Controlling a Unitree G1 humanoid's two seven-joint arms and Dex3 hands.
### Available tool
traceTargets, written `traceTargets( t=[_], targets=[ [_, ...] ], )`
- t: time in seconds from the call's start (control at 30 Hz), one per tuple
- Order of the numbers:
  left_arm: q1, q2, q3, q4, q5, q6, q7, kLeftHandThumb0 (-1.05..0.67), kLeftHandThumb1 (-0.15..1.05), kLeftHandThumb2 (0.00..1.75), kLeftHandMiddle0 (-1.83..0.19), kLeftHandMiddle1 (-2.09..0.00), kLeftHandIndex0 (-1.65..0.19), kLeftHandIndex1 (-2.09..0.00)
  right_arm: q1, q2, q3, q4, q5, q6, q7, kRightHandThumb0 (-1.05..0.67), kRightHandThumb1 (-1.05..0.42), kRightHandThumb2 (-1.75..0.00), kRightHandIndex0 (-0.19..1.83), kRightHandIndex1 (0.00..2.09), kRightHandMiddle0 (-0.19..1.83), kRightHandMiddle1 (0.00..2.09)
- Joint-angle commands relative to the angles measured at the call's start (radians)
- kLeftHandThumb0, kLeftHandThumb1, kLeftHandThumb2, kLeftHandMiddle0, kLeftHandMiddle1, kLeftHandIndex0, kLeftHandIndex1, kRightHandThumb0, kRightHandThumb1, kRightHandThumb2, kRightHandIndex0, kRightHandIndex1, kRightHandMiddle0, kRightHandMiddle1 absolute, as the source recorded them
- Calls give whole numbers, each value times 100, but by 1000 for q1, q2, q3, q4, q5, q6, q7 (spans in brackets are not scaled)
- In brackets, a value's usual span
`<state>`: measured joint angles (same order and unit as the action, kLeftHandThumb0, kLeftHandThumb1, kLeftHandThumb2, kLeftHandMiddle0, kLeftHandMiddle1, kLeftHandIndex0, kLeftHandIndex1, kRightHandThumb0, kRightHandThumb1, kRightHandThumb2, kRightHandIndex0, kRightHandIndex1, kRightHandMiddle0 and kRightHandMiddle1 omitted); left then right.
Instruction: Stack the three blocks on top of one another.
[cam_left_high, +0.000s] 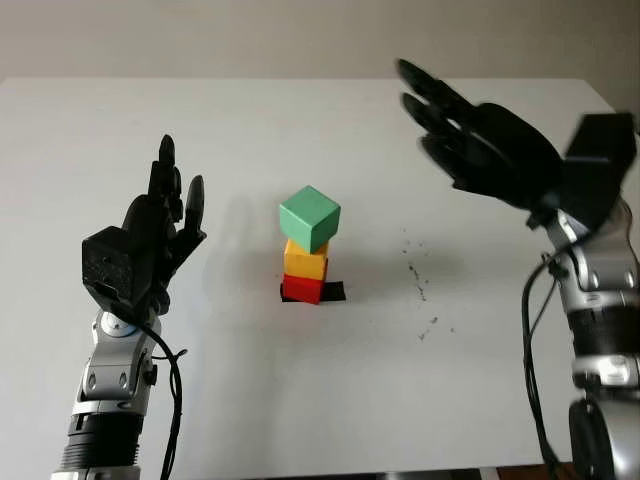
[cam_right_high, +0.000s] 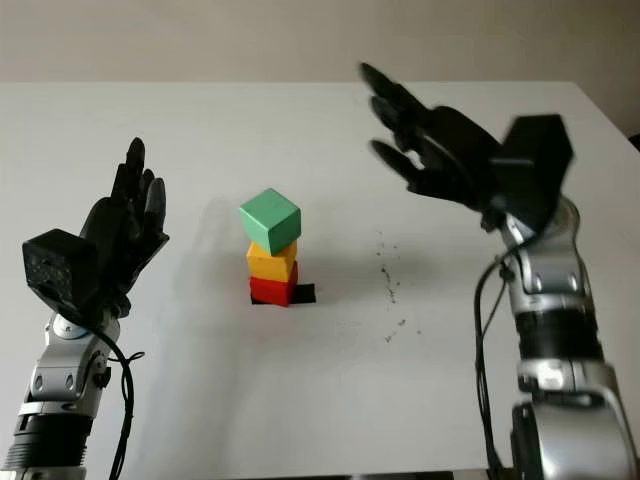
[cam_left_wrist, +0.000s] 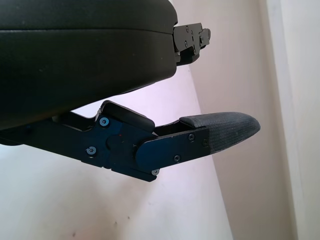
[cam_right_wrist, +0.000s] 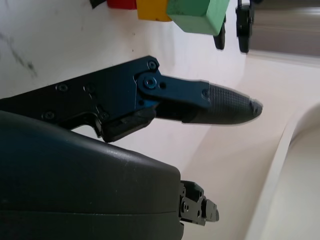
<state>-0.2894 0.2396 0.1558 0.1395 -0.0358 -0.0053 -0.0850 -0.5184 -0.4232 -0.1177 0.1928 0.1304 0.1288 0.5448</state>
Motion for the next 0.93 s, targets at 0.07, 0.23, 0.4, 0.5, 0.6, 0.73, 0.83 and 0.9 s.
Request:
traceTargets(
  t=[0.07,0.23,0.4,0.5,0.6,0.73,0.83,0.9],
  targets=[
    [-10,-3,10,14,-14,-17,1,-84,105,64,14,-6,15,-6,75,63,15,-110,11,90,-88,-66,-105,-74,-19,0,-19,0],
    [3,-23,16,4,-32,-26,8,-84,105,64,13,-6,13,-6,132,158,54,-127,-24,94,-214,-65,-105,-76,-19,0,-19,0],
    [12,-37,23,5,-61,-41,0,-82,105,65,13,-6,14,-6,149,263,45,-88,18,94,-285,-71,-105,-77,-19,0,-19,0],
    [18,-39,24,2,-70,-42,-7,-82,105,66,13,-5,14,-5,154,308,36,-72,36,100,-324,-74,-105,-78,-19,0,-19,0],
    [26,-46,28,-5,-88,-41,-12,-81,105,66,13,-6,14,-6,158,332,40,-64,33,95,-355,-74,-105,-78,-19,0,-19,0],
    [41,-50,21,-18,-94,-33,-18,-81,105,64,12,-6,14,-6,153,340,42,-42,20,64,-374,-75,-105,-74,-19,0,-19,0],
    [46,-54,17,-20,-92,-35,-16,-81,105,64,12,-6,14,-6,149,347,36,-40,33,69,-376,-76,-105,-72,-19,0,-19,0],
    [48,-56,16,-19,-91,-38,-16,-81,105,64,12,-5,14,-5,147,351,30,-53,49,84,-376,-75,-105,-72,-19,0,-19,0]
  ],
)
